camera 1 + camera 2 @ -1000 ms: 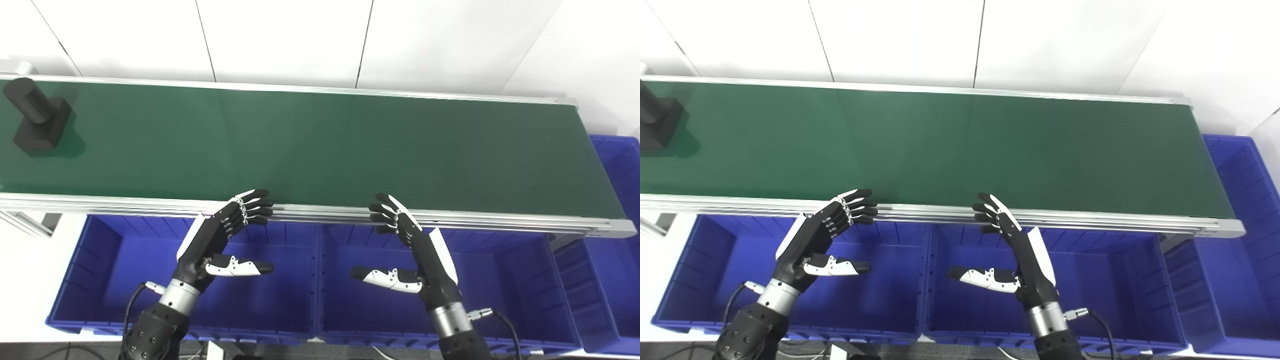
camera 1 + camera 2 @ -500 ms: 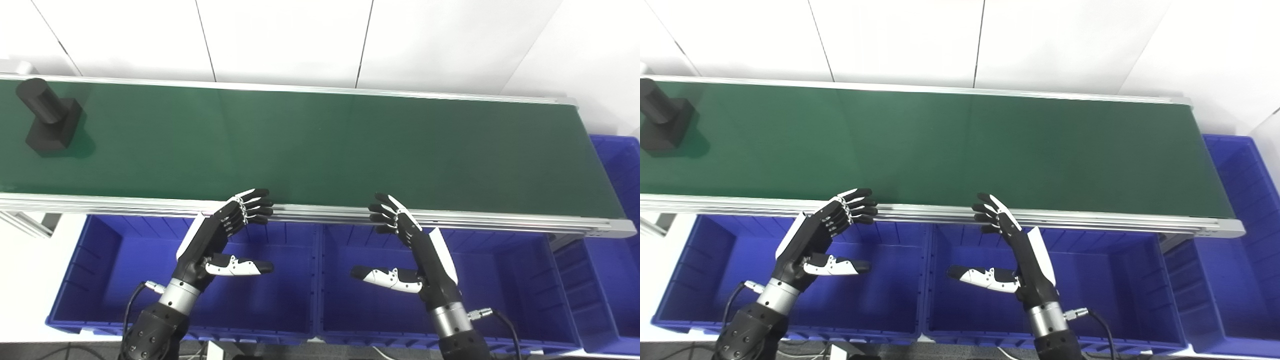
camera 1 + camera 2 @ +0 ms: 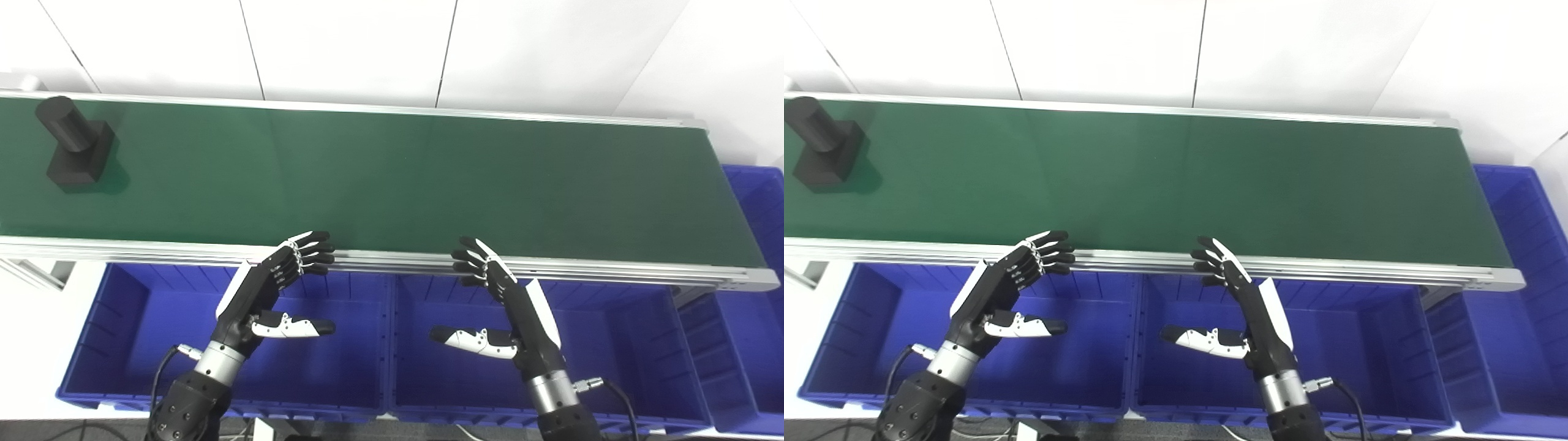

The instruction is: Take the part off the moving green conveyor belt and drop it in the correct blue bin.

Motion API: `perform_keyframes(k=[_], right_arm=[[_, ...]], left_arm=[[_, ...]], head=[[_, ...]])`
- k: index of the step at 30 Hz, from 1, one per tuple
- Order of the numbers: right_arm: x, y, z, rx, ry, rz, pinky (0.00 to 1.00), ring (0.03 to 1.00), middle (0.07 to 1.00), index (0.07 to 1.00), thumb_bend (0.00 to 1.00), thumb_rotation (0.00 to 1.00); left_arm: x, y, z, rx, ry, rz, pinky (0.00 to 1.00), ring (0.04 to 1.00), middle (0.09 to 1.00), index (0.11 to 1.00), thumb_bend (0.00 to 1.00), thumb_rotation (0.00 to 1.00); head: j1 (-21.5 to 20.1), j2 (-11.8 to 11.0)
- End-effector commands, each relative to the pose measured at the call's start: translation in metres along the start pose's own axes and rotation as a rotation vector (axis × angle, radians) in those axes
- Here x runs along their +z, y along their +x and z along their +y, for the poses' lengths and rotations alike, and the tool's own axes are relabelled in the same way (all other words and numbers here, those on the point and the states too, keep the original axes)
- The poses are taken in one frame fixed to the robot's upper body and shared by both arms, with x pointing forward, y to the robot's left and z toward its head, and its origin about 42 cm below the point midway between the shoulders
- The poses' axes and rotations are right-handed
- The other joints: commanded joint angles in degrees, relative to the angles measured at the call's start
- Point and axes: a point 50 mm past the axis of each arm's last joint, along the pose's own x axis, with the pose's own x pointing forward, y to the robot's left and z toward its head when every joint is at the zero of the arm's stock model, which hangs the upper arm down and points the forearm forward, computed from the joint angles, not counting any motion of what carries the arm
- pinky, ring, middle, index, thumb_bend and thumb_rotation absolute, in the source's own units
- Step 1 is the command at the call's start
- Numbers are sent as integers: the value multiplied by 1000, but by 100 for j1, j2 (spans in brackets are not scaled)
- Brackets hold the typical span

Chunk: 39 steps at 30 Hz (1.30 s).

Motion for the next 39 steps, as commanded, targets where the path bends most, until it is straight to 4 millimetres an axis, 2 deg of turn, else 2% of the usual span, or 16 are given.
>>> perform_keyframes(k=[1,32,35,38,39], right_arm=[[11,4,-3,-18,-1,-44,704,782,822,891,772,322],[10,4,-3,-16,-2,-42,701,784,825,893,772,325],[7,3,-4,-14,-7,-44,703,785,823,895,769,328],[4,1,-6,-11,-10,-41,704,783,825,897,761,309],[3,0,-7,-10,-9,-40,704,783,825,898,761,308]], left_arm=[[13,9,3,-1,24,-80,690,739,781,810,843,196],[12,9,2,-3,27,-77,699,740,780,812,842,200],[10,9,1,-9,20,-73,695,738,780,810,840,200],[8,9,-2,-17,16,-65,698,744,786,808,835,203],[7,9,-4,-19,20,-63,699,744,787,808,835,204]], head=[[8,-4],[75,-71],[227,-171],[680,-327],[716,-339]])
